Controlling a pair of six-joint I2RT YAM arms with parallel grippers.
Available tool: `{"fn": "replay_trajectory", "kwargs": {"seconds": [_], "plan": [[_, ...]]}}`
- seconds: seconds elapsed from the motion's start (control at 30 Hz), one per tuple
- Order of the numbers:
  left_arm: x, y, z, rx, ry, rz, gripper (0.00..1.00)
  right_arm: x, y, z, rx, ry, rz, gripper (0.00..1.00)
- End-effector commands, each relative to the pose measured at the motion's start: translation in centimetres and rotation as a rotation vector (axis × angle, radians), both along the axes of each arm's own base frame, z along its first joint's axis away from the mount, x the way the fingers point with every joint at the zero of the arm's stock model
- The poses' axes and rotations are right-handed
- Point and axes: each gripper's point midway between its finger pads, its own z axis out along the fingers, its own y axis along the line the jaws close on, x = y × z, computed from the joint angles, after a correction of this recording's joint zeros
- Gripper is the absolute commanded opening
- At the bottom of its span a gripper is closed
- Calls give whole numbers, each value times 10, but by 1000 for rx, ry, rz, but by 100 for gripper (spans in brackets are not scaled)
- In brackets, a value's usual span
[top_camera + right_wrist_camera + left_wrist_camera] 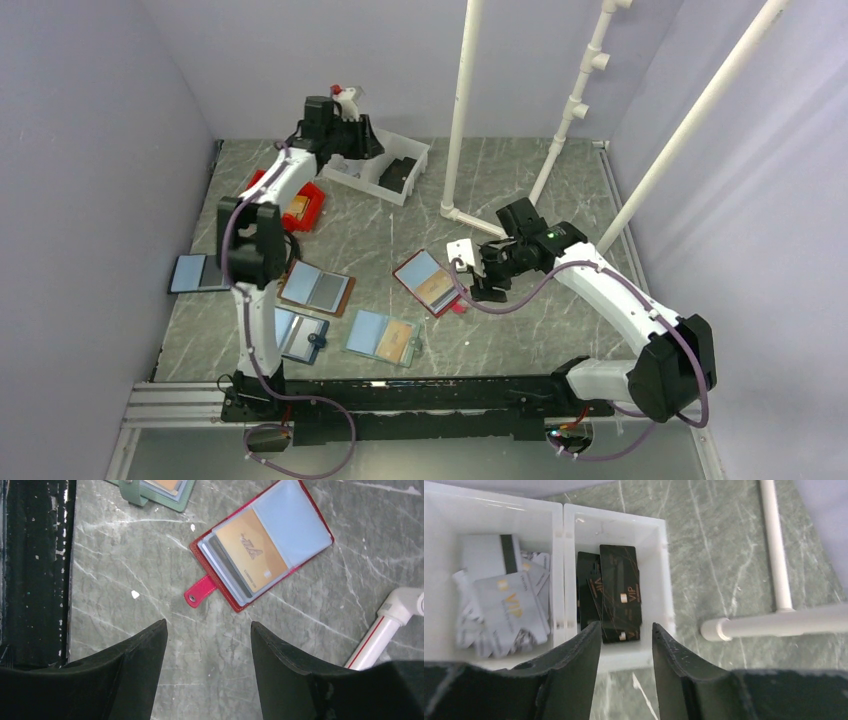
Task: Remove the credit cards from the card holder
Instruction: Place the credit card in the storage box, then reset both arms
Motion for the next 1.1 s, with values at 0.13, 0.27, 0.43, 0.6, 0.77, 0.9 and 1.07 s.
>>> {"fn": "replay_trajectory", "kwargs": {"seconds": [0.13,0.27,0.43,0.6,0.77,0.9,1.07], "plan": [[-118,34,118,-42,-209,1,60,15,-9,22,99,-81,-95,66],[-190,50,120,-63,-190,-6,72,23,-20,31,155,-93,-177,66],[-261,80,110,34,-232,56,99,33,-36,47,213,-122,-265,68],[-296,121,88,195,-289,190,100,41,-50,62,249,-149,-343,69],[-321,134,83,203,-337,245,99,47,-57,82,282,-140,-409,72],[-330,141,89,211,-378,278,99,57,-62,104,272,-110,-483,99],[-331,141,91,216,-375,273,99,79,-75,130,250,-55,-668,100]]}}
